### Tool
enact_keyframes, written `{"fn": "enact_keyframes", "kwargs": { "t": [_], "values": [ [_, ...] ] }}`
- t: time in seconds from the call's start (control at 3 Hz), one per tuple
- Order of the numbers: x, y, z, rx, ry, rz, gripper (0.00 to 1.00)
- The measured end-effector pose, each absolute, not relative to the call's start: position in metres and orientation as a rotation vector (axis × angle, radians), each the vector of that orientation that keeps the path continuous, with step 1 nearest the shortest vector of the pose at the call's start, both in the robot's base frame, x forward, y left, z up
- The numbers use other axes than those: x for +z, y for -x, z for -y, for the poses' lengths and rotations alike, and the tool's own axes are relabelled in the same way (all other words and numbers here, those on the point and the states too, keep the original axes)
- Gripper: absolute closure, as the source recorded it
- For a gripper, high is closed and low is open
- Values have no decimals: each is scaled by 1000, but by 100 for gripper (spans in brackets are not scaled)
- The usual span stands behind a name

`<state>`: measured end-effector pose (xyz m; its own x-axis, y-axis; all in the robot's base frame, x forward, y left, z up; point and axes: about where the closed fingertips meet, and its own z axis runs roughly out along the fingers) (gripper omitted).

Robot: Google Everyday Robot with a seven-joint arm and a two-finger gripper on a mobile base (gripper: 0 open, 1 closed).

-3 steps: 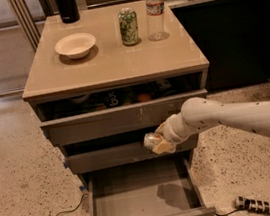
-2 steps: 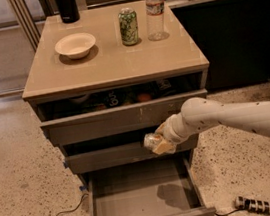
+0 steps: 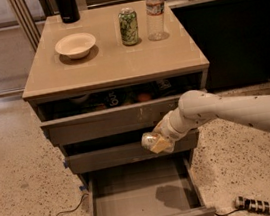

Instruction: Pick 7up can from bottom drawer and place on counter

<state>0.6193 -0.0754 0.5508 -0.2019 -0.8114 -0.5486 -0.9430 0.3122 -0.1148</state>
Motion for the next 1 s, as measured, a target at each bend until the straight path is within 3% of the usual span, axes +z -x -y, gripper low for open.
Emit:
{"fn": "enact_keyframes", "kwargs": {
  "t": [0.67,1.0],
  "values": [
    [590,-597,87,382,1548,-2159,100],
    [648,-591,103,318,1528,-2198,100]
  ]
}}
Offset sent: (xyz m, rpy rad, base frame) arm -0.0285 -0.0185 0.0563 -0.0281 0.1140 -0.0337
